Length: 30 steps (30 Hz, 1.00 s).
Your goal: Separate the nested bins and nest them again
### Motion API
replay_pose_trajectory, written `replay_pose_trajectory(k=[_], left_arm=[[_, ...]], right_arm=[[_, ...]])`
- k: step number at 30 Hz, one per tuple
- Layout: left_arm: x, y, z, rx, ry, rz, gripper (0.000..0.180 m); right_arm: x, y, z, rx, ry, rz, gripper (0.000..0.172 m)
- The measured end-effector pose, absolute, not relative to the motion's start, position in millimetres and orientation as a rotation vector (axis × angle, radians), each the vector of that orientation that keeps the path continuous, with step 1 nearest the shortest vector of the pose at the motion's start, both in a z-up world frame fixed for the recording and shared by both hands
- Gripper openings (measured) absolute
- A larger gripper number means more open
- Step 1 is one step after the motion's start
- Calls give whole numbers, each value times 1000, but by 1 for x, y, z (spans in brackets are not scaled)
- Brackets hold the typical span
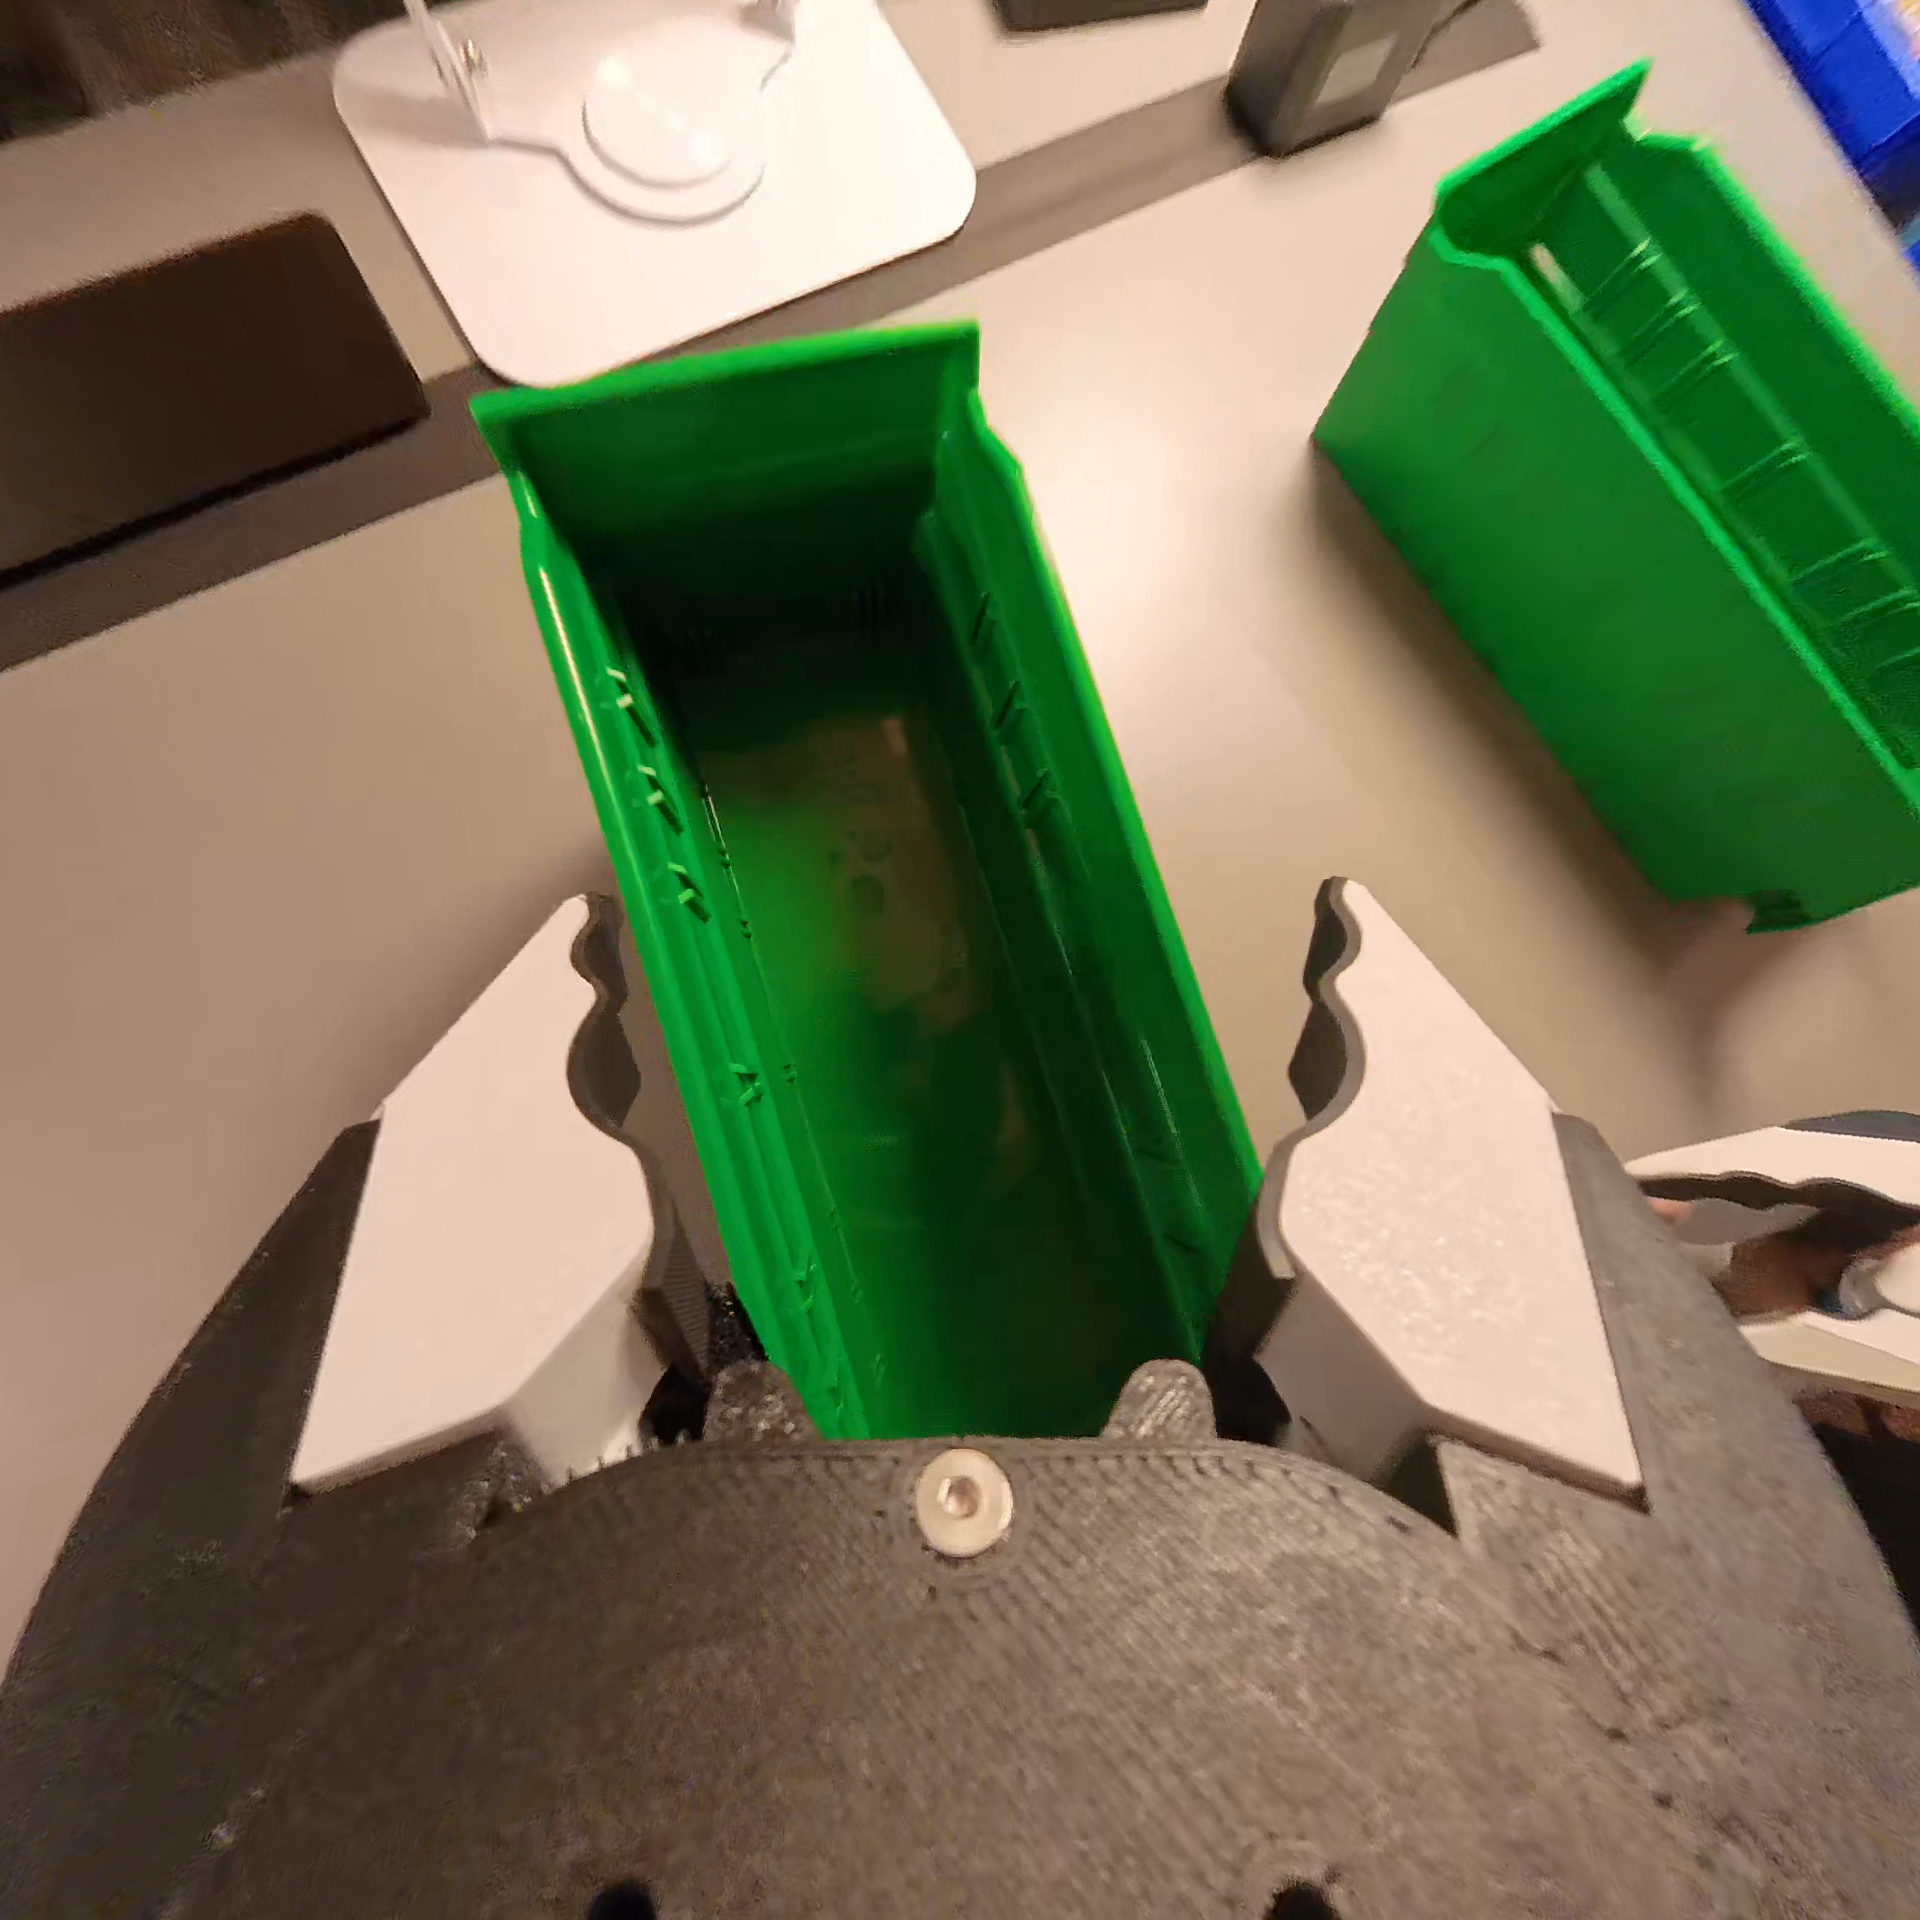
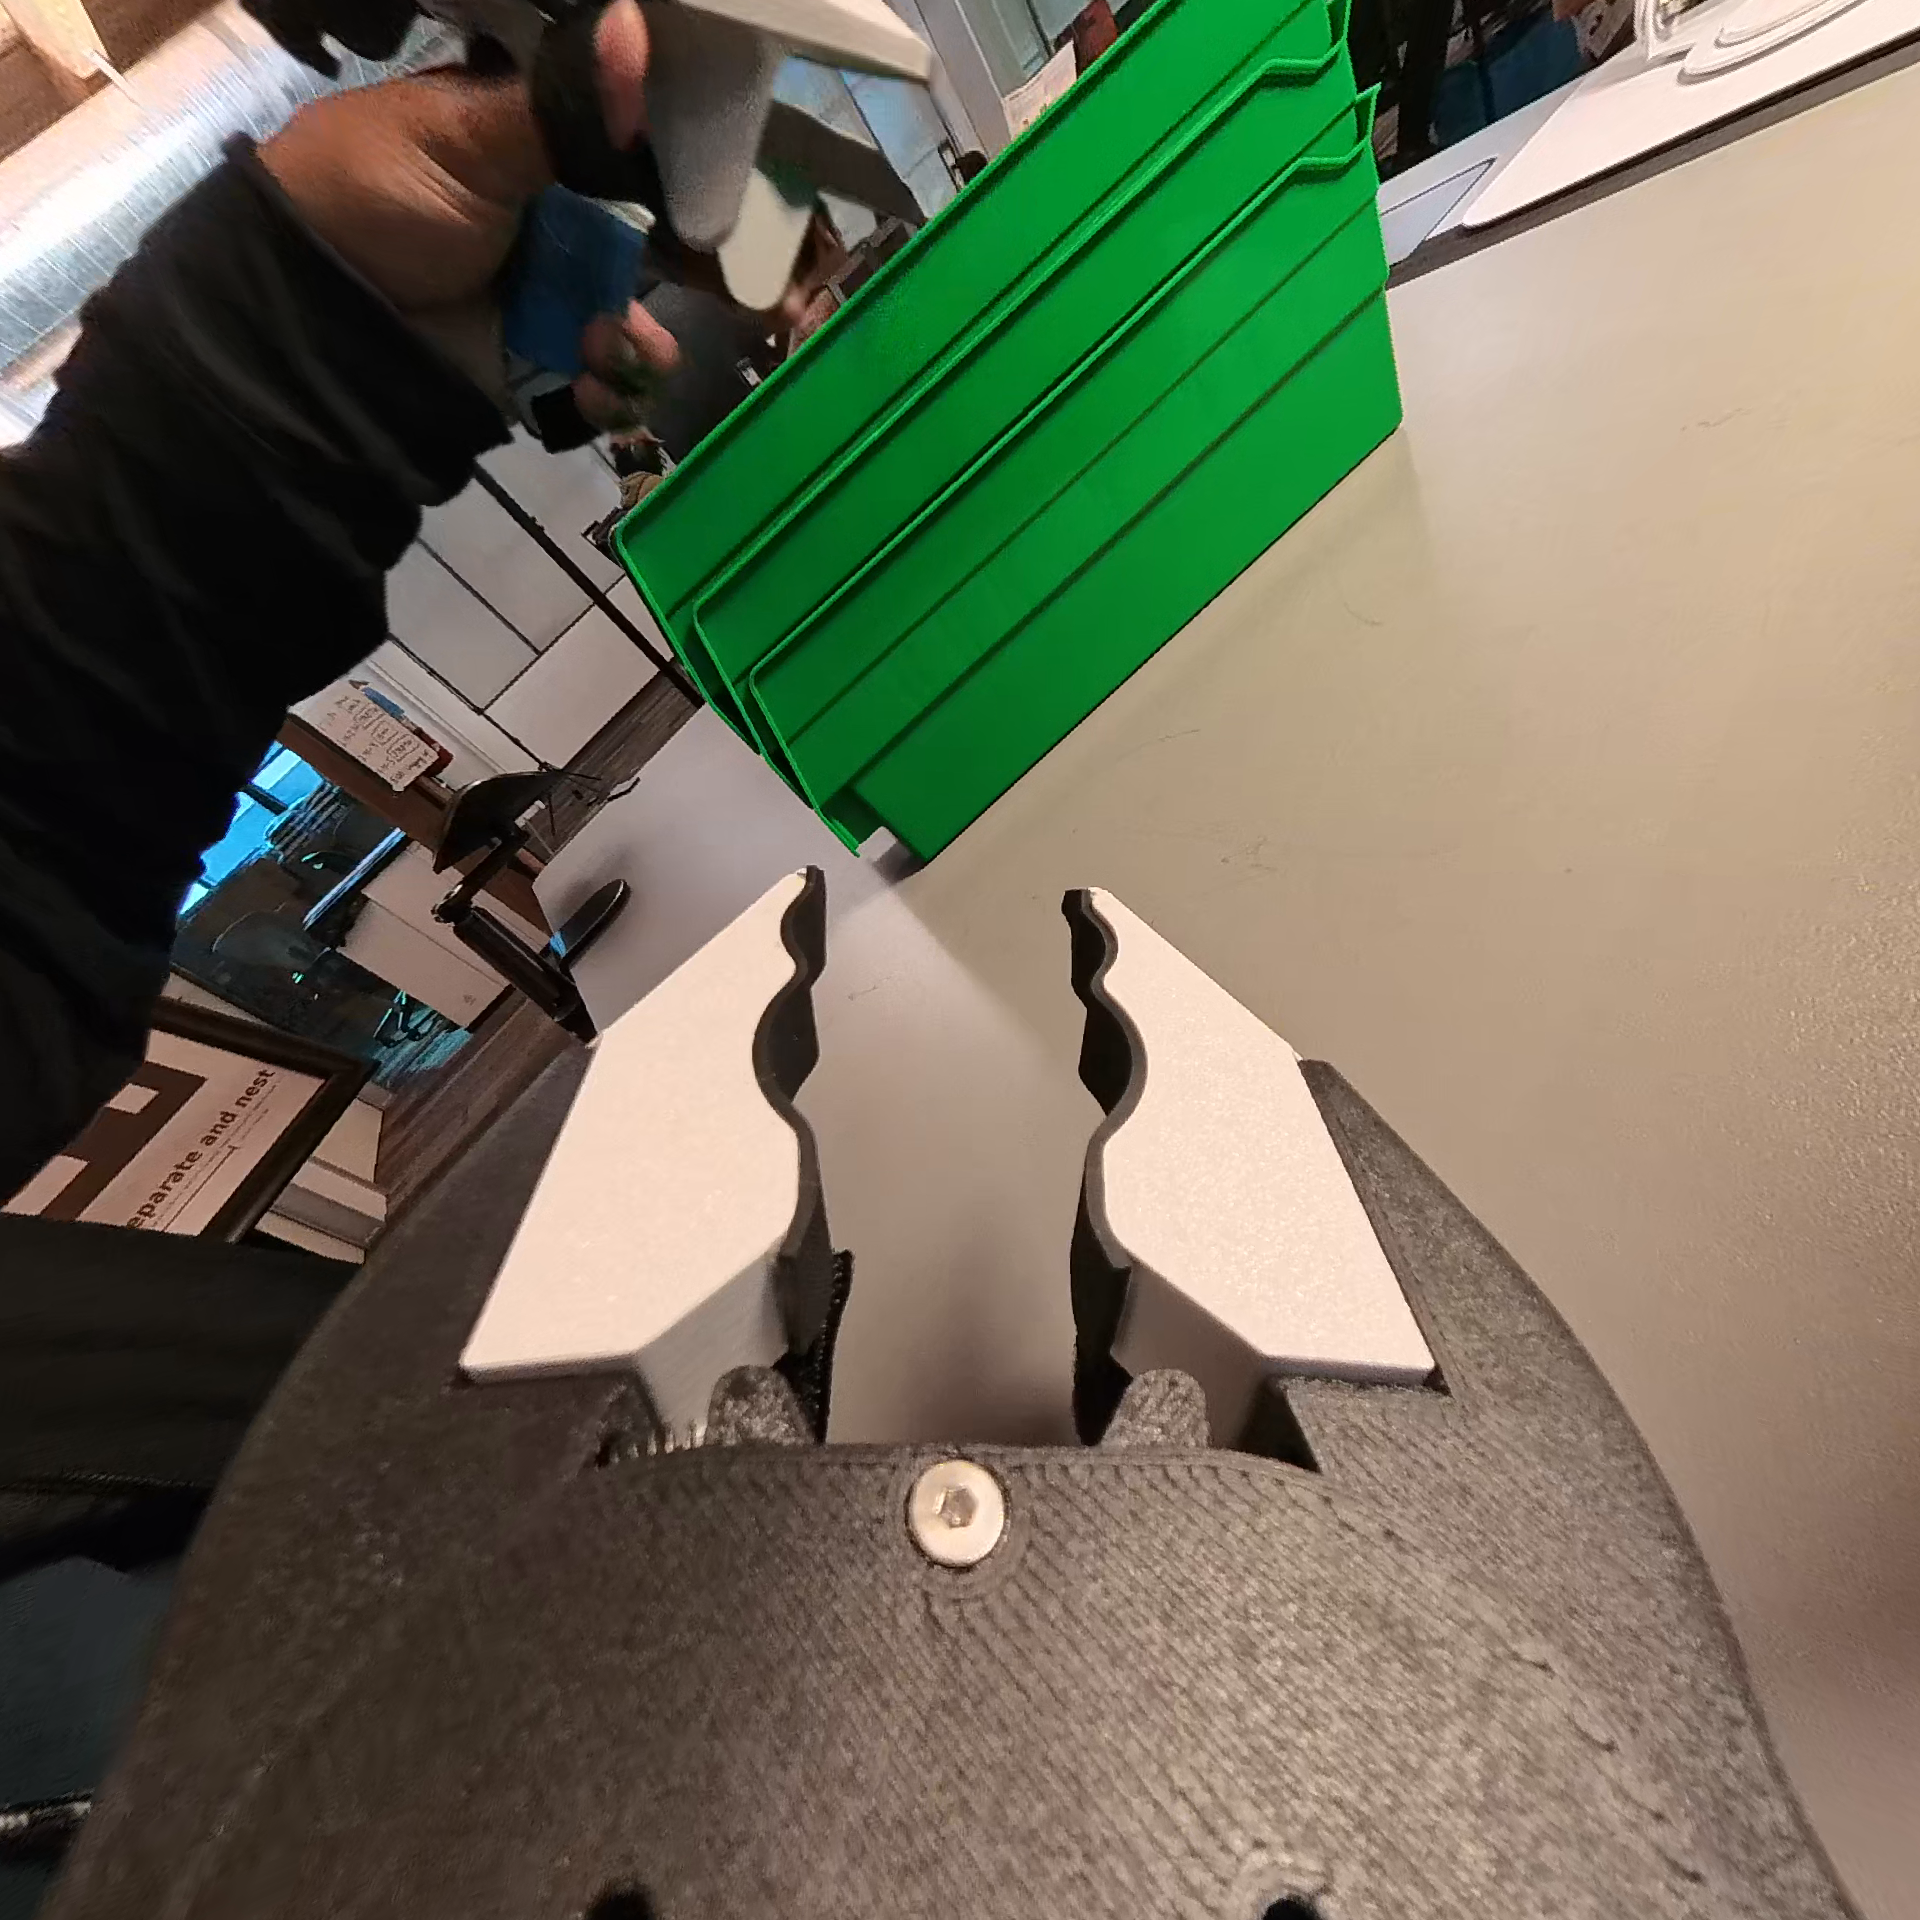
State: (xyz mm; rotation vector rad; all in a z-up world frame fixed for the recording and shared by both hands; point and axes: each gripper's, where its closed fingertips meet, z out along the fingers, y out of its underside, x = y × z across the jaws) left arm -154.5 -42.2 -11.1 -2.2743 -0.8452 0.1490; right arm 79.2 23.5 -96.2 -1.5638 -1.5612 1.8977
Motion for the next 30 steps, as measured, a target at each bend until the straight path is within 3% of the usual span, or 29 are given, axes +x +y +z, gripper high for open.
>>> replay_pose_trajectory(k=[9,14,19,22,25,30], left_arm=[[-165,-123,5,-2084,-871,-6,118],[-165,-176,-27,-2071,-901,-6,112],[-146,-170,-77,-2072,-859,-179,103],[-136,-152,-94,-2043,-800,-254,80],[-133,-133,-98,-2003,-754,-315,94],[-126,-95,-101,-1946,-707,-411,95]], right_arm=[[79,23,-97,-1572,-1566,1899,48],[78,22,-99,-1579,-1579,1893,48],[77,21,-101,-1590,-1595,1886,49],[74,23,-101,-1598,-1582,1876,49],[73,23,-103,-1601,-1593,1860,49],[72,23,-103,-1596,-1595,1850,49]])
